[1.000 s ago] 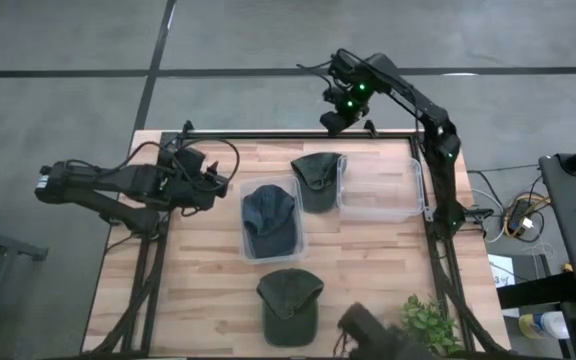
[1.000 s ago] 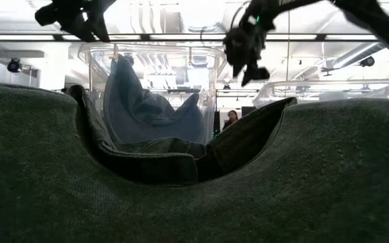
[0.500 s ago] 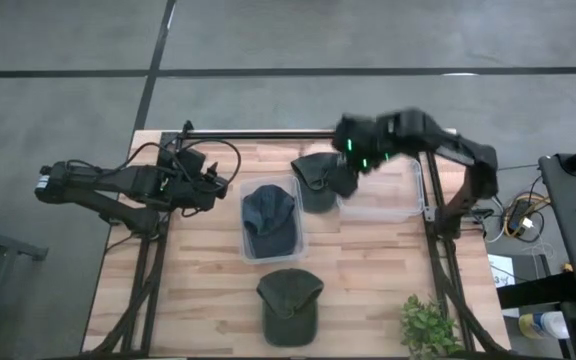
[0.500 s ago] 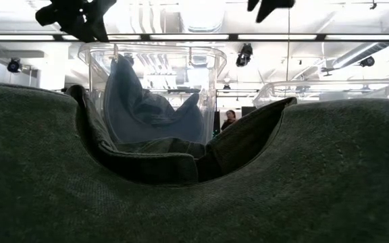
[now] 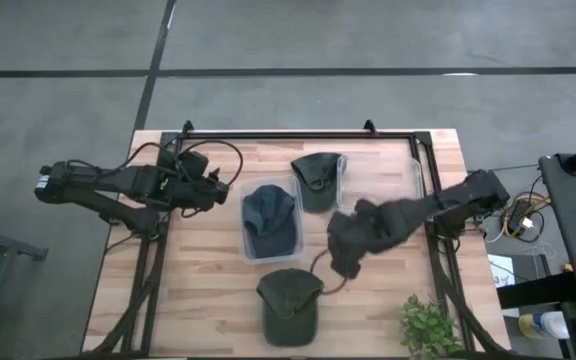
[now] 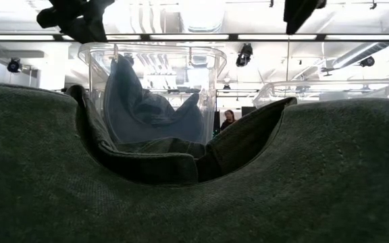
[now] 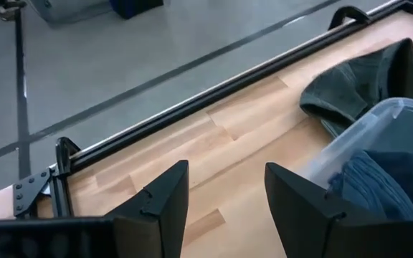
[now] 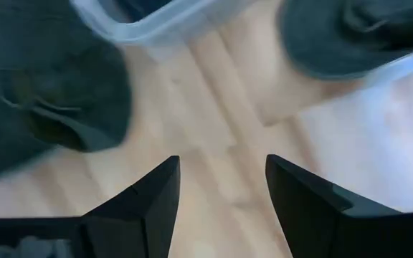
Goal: Pick and place caps into container
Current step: Put the top green cap into the right transparent container
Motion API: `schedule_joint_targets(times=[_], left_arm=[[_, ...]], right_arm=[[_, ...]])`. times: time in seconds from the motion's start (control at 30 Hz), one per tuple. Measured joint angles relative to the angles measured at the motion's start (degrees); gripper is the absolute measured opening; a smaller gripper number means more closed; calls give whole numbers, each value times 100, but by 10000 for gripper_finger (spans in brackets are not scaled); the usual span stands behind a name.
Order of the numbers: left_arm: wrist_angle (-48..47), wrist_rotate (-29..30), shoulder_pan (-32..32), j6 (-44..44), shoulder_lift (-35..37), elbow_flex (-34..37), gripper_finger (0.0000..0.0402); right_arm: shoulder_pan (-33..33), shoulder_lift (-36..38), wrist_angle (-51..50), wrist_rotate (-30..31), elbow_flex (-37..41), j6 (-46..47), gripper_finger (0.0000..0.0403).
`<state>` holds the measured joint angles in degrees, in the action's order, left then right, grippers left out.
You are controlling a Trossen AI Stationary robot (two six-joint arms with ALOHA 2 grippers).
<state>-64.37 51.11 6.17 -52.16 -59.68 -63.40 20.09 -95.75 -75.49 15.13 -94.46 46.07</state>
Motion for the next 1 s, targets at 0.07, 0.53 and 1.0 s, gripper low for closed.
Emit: schedule_joint_targets(times=[0.07, 0.53, 1.0], left_arm=[[1, -160, 0, -2, 3, 0, 177], [10, -481, -2, -7, 4, -188, 177], [-6, -485, -4, 1132, 229, -490, 177]], right_arm=[[189, 0, 425, 0, 262, 485, 201], [1004, 1, 2402, 1171, 1898, 4141, 201], [877, -486, 4314, 3344, 2917, 7013, 201]])
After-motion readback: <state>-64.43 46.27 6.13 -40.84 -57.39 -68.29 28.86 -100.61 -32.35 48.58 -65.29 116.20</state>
